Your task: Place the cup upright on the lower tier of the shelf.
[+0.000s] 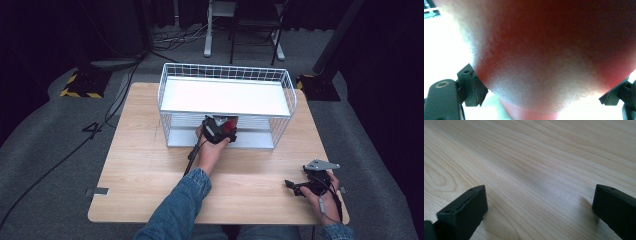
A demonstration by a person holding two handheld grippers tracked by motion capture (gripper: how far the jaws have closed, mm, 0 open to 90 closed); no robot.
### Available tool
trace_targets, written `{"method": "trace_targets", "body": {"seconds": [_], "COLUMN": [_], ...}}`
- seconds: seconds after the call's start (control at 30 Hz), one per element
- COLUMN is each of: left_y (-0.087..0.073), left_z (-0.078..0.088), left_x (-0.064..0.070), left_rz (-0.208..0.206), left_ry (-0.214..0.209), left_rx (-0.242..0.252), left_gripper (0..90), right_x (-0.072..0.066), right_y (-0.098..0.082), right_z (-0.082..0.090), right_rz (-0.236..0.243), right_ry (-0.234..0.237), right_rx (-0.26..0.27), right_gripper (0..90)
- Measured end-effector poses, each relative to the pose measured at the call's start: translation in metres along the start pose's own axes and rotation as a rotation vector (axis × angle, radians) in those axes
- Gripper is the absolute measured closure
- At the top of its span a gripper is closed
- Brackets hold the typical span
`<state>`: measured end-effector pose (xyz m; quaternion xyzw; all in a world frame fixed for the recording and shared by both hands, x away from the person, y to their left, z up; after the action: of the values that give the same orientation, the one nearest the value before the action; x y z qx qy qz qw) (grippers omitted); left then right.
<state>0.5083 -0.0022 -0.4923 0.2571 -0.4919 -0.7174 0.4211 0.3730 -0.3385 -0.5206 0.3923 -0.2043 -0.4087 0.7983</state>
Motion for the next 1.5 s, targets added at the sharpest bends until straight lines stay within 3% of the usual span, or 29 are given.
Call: {"method": "trace_targets", "body": {"seconds": [0.1, 0.17, 0.47, 0.5, 0.57, 0.6, 0.63, 0.67, 0.77, 0.83, 1.1, 1.4, 1.5], "left_y": [-0.001, -0.001, 0.0, 0.0, -0.001, -0.002, -0.002, -0.004, -0.005, -0.006, -0.01, -0.013, -0.013], "left_z": [0.0, 0.0, 0.002, 0.001, 0.003, 0.003, 0.003, 0.011, 0.016, 0.02, 0.042, 0.066, 0.081], "left_x": [-0.001, -0.002, -0.005, -0.008, -0.008, -0.01, -0.01, -0.01, -0.012, -0.011, -0.011, -0.011, -0.01], "left_rz": [-0.034, -0.042, 0.017, 0.014, 0.044, 0.035, 0.035, 0.08, 0.07, 0.061, 0.07, 0.039, 0.014], "left_ry": [-0.002, 0.005, -0.01, -0.079, -0.076, -0.111, -0.111, -0.023, -0.07, -0.051, -0.061, -0.054, -0.056], "left_rx": [0.007, -0.003, -0.018, -0.029, -0.036, -0.03, -0.03, -0.01, 0.019, 0.024, 0.064, 0.069, 0.078], "left_gripper": [14.5, 9.3, 6.4, 6.0, 4.9, 4.5, 3.7, 3.7, 3.4, 3.5, 3.6, 4.7, 4.8], "right_x": [0.0, 0.0, 0.0, 0.0, 0.0, 0.0, 0.0, 0.0, 0.0, 0.0, 0.0, 0.0, 0.0], "right_y": [0.0, 0.0, 0.0, 0.0, 0.0, 0.0, 0.0, 0.0, 0.0, 0.0, 0.001, 0.001, 0.001], "right_z": [0.0, 0.0, 0.0, 0.0, 0.0, 0.0, 0.0, 0.0, 0.0, 0.0, -0.001, -0.002, -0.002], "right_rz": [0.0, 0.0, 0.0, 0.0, 0.0, 0.0, -0.002, 0.0, 0.0, 0.0, 0.012, 0.016, 0.016], "right_ry": [0.0, 0.0, 0.0, 0.0, 0.0, 0.0, -0.001, 0.0, 0.0, 0.0, 0.017, 0.024, 0.024], "right_rx": [0.0, 0.0, 0.0, 0.0, 0.0, 0.0, 0.001, 0.0, 0.0, 0.0, -0.001, 0.0, 0.0], "right_gripper": [0.2, 0.2, 0.2, 0.2, 0.2, 0.2, 0.2, 0.2, 0.2, 0.2, 0.2, 0.2, 0.2]}}
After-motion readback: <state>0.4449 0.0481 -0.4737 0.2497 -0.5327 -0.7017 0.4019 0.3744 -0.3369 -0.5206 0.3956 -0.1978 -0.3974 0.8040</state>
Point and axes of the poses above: each handheld gripper's, and its own axes: z roughly backward along the jaws, y roughly out of its top, x roughly to its right, the point moved 2 cm from there along -z, roughly forward along the jaws, and after that the axes turned 7 degrees about x, right-handed, at the moved point
